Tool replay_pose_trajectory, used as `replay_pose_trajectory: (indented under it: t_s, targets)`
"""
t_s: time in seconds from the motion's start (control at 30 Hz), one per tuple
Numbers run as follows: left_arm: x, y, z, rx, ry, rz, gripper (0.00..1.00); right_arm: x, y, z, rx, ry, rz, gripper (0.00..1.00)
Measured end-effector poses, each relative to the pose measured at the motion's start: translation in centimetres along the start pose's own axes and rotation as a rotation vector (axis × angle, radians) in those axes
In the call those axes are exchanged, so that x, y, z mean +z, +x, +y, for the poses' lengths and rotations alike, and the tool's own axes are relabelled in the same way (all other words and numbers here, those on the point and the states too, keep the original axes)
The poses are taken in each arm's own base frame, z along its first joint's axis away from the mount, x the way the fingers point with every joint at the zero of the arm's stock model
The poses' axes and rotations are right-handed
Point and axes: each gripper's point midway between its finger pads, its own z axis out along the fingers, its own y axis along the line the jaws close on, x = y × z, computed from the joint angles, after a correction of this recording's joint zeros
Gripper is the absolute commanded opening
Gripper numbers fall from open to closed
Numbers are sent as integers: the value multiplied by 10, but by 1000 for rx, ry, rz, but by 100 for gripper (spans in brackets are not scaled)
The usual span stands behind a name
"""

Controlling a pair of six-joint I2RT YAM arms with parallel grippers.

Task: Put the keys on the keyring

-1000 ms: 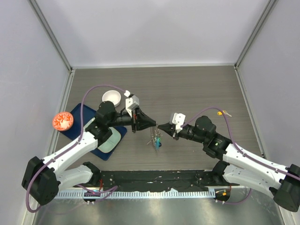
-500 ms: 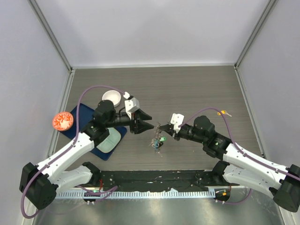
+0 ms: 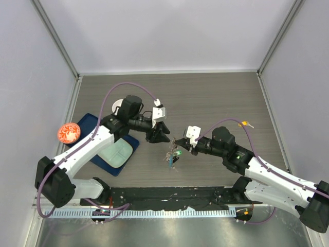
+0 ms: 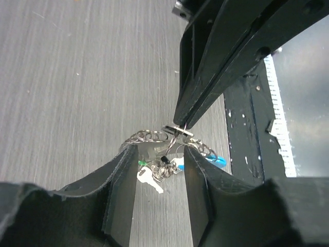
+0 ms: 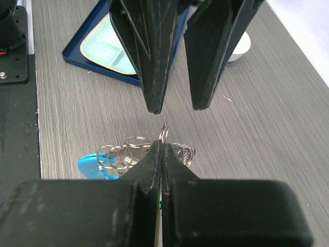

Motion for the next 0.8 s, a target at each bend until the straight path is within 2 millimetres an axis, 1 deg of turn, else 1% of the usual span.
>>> replay_pose_trajectory:
  t_s: [0.1,0.2,0.27,0.67,0.8]
  targets:
    - [4,11,-1,-15,40,46,42,0,0,1,-2,-5,-1,1]
    - [5,22,-6,-36,76,76,38,0,0,2,-1,-9,1,1]
    - [5,26,-9,-42,90,87,36,0,1,2,0,-11,3,1]
    - [13,32,-17,-37,130,112,38,1,2,5,2,-27,4,1]
    - [14,31,-17,-30,129,110,34,1,2,5,3,-31,4,1]
